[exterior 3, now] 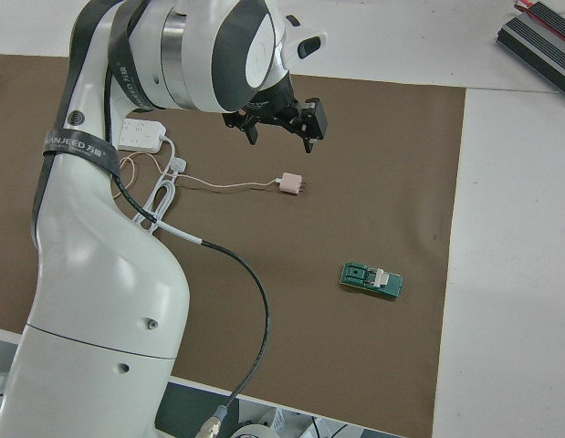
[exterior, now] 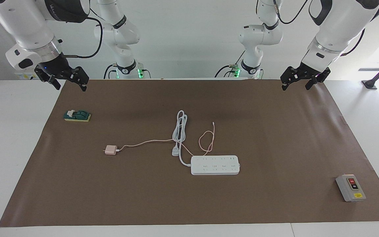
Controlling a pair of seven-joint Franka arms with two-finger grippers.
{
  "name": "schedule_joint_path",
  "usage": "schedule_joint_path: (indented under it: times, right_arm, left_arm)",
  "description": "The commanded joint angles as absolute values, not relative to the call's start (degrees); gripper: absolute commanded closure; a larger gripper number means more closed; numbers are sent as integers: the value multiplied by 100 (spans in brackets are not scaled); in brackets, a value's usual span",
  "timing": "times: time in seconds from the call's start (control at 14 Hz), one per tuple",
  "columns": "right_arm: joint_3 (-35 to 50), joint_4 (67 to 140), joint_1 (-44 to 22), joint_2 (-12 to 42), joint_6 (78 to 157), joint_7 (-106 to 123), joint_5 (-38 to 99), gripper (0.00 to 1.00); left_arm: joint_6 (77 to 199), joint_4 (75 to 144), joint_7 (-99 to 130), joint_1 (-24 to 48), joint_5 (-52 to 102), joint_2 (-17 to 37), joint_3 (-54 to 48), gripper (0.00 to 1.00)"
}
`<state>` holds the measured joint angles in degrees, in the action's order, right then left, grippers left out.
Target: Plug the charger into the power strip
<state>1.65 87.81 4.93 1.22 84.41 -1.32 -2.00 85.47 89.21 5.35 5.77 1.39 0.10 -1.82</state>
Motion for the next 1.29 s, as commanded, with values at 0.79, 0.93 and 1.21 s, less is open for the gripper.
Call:
schedule_joint_path:
  times: [0.79, 0.93, 1.21]
  right_arm:
    - [202, 8964, 694, -35, 8727, 35, -211, 0]
    - [193, 9044, 694, -18, 8807, -314, 7, 0]
    - [185, 9290, 895, 157, 8789, -2069, 455, 0]
  left_arm:
    - [8516, 8903, 536, 554, 150, 34, -79, 0]
    - [8525, 8702, 519, 432, 106, 245, -79, 0]
    - [8490, 8587, 527, 404, 149, 308, -70, 0]
